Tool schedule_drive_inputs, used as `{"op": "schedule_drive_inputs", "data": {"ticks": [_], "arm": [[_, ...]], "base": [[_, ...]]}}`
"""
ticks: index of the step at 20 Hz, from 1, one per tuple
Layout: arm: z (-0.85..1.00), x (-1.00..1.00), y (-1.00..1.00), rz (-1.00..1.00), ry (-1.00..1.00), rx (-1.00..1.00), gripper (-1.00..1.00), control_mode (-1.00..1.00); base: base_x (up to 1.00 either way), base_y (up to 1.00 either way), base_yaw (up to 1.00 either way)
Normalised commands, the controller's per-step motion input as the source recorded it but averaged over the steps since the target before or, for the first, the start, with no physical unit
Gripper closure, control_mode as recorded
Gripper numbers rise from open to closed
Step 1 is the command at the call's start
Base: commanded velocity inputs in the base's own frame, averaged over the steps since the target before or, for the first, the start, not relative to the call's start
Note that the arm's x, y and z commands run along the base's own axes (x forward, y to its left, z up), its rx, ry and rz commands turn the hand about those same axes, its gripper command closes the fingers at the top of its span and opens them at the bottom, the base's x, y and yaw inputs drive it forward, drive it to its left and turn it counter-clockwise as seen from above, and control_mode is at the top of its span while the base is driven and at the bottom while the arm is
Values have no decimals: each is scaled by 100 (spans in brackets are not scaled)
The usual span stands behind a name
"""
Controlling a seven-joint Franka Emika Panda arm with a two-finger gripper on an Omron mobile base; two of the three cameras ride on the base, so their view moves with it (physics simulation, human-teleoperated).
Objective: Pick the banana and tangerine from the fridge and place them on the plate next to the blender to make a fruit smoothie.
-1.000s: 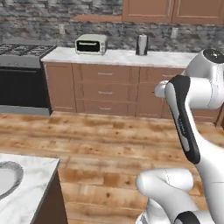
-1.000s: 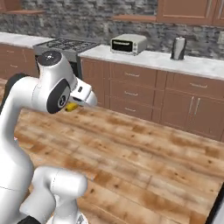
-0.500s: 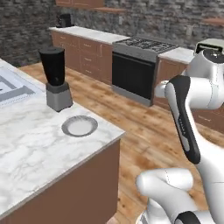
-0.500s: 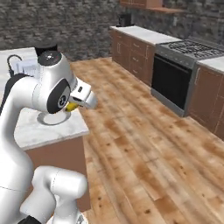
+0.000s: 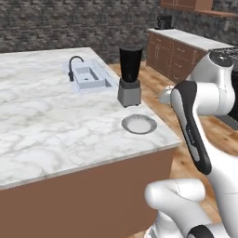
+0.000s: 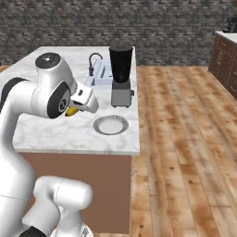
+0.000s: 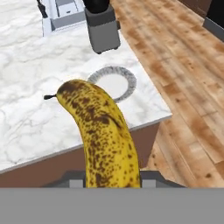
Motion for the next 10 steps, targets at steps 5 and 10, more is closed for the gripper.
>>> {"op": "schedule_drive_inputs", "data": {"ticks": [5,10], "arm": [[0,0,0,0,0,0,100,100],[-44,65,-3,0,17,0,100,-100]], "base": [[59,-10,8],[12,-3,1]]}}
